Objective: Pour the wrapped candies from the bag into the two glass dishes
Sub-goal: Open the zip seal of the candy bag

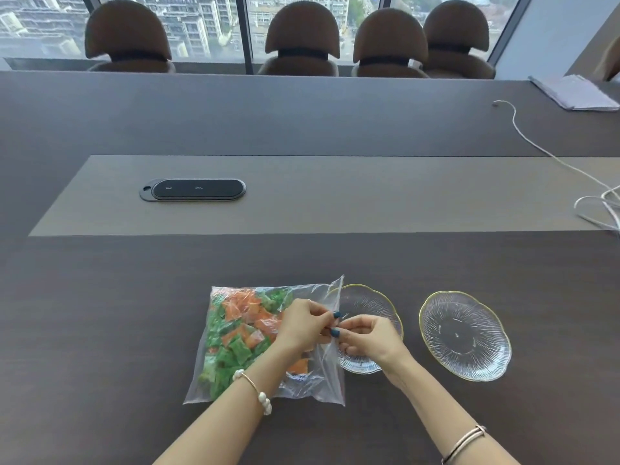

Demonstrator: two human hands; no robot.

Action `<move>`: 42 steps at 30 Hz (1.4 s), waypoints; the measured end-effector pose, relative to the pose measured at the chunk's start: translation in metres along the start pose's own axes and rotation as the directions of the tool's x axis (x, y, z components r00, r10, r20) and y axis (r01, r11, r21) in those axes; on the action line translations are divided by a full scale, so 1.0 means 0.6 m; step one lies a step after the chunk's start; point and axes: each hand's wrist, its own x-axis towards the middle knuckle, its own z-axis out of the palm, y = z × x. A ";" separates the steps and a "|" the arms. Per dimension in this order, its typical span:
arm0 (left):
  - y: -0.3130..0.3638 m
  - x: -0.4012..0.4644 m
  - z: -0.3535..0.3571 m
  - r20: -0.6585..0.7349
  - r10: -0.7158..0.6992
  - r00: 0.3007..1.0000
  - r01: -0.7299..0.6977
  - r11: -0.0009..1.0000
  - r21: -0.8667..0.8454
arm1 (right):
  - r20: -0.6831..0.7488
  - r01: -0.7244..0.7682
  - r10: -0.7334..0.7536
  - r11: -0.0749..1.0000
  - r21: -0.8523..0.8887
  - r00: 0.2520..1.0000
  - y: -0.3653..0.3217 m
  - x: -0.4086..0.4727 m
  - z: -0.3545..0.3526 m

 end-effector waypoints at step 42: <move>0.050 -0.039 -0.076 -0.013 0.109 0.994 -0.102 0.960 0.262 | -0.247 0.092 -0.215 0.898 -0.431 0.945 0.001 -0.024 -0.002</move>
